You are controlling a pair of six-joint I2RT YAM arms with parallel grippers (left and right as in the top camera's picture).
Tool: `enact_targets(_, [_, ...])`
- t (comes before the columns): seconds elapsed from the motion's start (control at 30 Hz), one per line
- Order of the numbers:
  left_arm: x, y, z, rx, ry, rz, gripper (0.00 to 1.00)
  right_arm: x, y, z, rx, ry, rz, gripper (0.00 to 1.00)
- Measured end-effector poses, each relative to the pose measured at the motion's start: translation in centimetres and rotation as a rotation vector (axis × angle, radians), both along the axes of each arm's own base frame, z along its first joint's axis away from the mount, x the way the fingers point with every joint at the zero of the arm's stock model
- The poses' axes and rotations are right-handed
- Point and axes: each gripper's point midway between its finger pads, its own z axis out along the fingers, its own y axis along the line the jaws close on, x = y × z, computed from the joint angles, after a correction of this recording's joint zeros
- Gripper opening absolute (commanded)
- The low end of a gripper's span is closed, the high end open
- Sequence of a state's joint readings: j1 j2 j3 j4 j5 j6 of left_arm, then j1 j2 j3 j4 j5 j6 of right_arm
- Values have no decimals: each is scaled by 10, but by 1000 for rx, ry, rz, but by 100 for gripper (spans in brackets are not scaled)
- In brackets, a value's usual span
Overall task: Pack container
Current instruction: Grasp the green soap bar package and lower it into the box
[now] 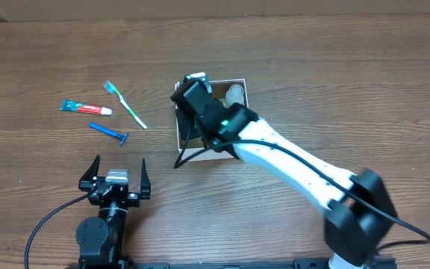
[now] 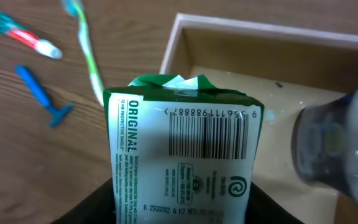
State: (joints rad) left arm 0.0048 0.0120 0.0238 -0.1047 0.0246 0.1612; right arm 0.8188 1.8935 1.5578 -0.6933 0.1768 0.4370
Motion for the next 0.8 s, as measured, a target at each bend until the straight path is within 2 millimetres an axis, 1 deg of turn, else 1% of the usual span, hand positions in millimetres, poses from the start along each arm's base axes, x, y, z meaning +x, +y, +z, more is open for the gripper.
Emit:
enact_targets(0.1, [0, 0, 0, 0, 0, 0, 100, 9, 4, -12, -18, -23, 3, 51])
enact_targets(0.2, [0, 0, 0, 0, 0, 0, 100, 18, 1, -19, -50, -53, -18, 51])
enact_targets(0.27, [0, 0, 0, 0, 0, 0, 100, 26, -2, -20, -73, -90, -43, 52])
enact_targets(0.43, [0, 0, 0, 0, 0, 0, 100, 37, -7, -20, -81, -121, -74, 52])
enact_targets(0.5, [0, 0, 0, 0, 0, 0, 100, 42, -10, -24, -89, -123, -86, 52])
enact_targets(0.53, [0, 0, 0, 0, 0, 0, 100, 45, -14, -33, -106, -115, -95, 52])
enact_targets(0.63, [0, 0, 0, 0, 0, 0, 100, 48, -13, -50, -121, -103, -100, 52])
enact_targets(0.8, [0, 0, 0, 0, 0, 0, 100, 48, -12, -68, -139, -81, -103, 53])
